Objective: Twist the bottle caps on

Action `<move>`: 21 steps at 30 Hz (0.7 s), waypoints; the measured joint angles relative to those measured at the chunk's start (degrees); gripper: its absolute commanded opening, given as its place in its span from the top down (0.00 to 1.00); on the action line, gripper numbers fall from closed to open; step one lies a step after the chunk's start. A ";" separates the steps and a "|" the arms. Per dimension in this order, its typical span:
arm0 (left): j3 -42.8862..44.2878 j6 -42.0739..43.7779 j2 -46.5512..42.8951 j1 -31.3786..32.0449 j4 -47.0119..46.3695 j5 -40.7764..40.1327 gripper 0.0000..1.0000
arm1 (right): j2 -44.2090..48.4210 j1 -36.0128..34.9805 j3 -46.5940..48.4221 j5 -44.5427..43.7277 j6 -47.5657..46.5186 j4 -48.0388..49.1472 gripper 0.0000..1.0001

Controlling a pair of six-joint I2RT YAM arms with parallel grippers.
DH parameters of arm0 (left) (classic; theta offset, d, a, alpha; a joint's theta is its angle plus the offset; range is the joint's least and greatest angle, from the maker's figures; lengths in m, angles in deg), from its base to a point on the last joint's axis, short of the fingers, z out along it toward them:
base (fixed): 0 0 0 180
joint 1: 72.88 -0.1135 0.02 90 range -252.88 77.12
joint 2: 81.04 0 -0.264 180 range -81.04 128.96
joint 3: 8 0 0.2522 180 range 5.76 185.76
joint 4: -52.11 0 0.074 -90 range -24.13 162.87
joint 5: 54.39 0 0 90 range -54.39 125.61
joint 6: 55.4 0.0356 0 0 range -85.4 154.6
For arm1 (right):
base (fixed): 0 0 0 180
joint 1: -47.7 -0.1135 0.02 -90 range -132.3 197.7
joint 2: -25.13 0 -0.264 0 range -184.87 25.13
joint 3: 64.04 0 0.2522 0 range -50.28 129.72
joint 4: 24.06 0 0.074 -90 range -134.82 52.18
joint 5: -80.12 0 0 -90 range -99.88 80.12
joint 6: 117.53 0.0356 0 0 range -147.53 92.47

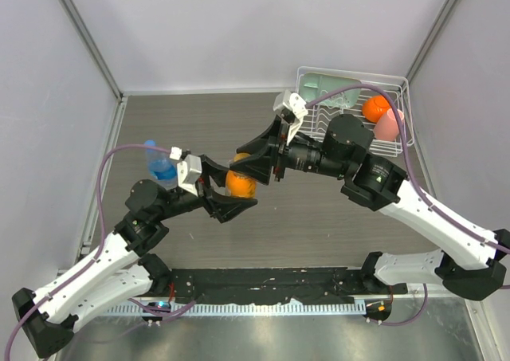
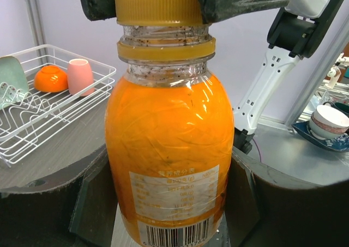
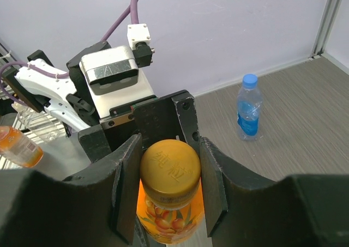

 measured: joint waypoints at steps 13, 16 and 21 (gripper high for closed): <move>-0.02 -1.99 -0.09 -0.74 2.03 -1.57 1.00 | 2.36 -1.75 -8.26 -7.74 1.46 10.05 0.99; -0.02 -2.01 -0.22 -0.98 2.08 -2.58 1.00 | 1.66 -4.17 -8.35 -14.08 0.07 11.65 0.99; 0.00 -1.92 -0.20 -1.38 2.27 -4.04 1.00 | 0.81 -7.58 -8.35 -21.97 -1.97 12.50 0.99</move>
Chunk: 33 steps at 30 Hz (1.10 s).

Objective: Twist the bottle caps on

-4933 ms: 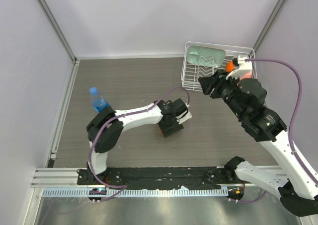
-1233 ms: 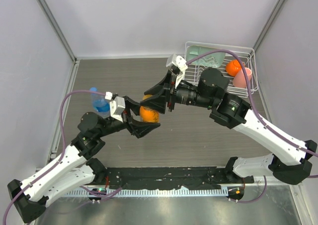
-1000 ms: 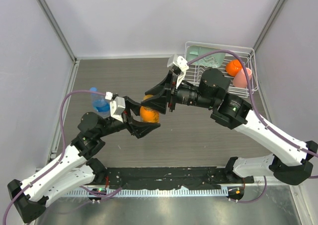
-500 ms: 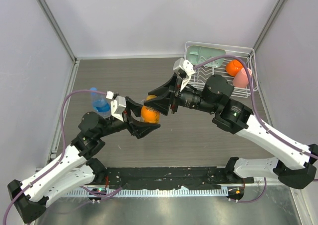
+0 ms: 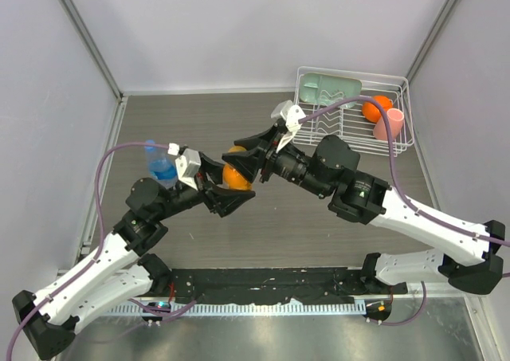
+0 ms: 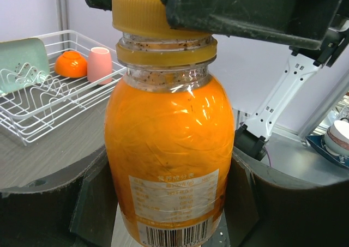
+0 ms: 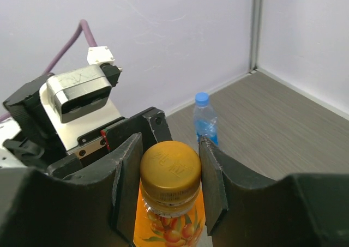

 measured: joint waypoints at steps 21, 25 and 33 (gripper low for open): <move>0.33 2.10 1.40 -0.68 3.30 -1.88 1.00 | -2.23 -8.74 -0.31 -25.44 -4.85 0.61 0.52; 0.35 2.43 1.40 -0.76 2.54 -2.29 1.00 | -2.36 -9.03 -0.02 -24.92 -5.75 -0.28 0.43; 0.66 2.60 0.85 -1.55 0.42 -3.54 1.00 | -3.21 -9.79 0.76 -22.60 -7.19 -3.04 0.35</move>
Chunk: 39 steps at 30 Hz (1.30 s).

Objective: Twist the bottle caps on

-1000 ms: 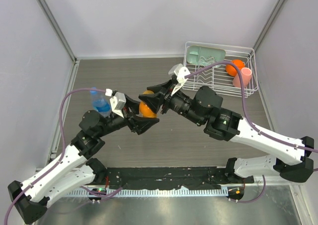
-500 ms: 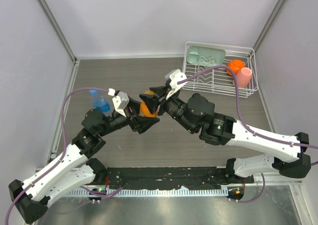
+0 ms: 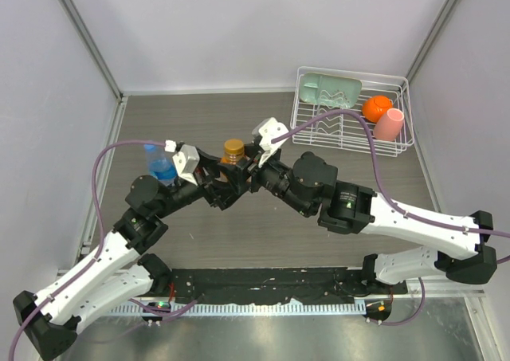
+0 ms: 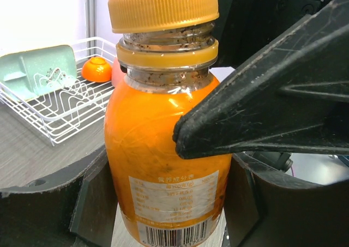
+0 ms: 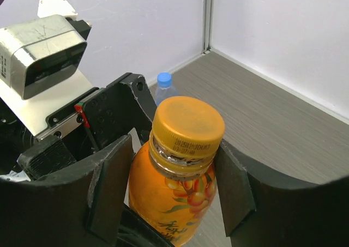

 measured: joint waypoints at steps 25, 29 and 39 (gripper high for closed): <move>0.00 0.52 -2.60 -0.68 -4.74 10.69 1.00 | 2.56 19.06 22.91 43.60 -0.90 -31.19 0.20; 0.00 0.68 -2.60 -0.68 -4.74 16.11 1.00 | -0.09 23.56 26.38 57.70 -1.05 -32.74 0.20; 0.00 0.55 -2.49 -0.68 -4.76 23.47 1.00 | -7.67 23.87 28.61 76.35 0.04 -31.32 0.20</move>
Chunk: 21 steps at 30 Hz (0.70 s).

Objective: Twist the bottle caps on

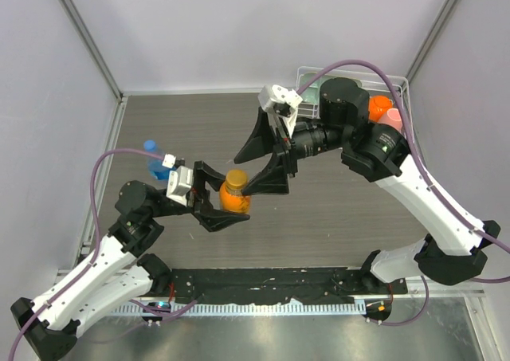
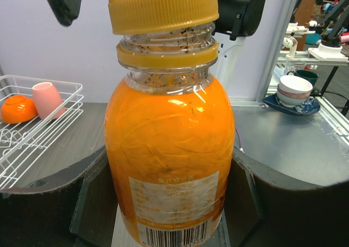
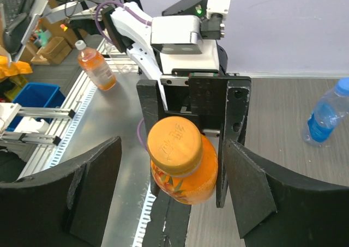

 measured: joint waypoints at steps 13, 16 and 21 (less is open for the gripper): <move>0.00 -0.09 0.02 0.00 0.02 0.59 1.00 | -0.22 0.02 -0.26 4.79 2.01 4.37 0.27; 0.00 -0.09 0.02 0.00 0.02 0.59 1.00 | -0.81 0.02 -0.26 4.83 2.01 4.81 0.27; 0.00 -0.09 0.02 0.00 0.02 0.61 1.00 | -2.08 0.02 -1.05 4.79 2.69 5.81 0.27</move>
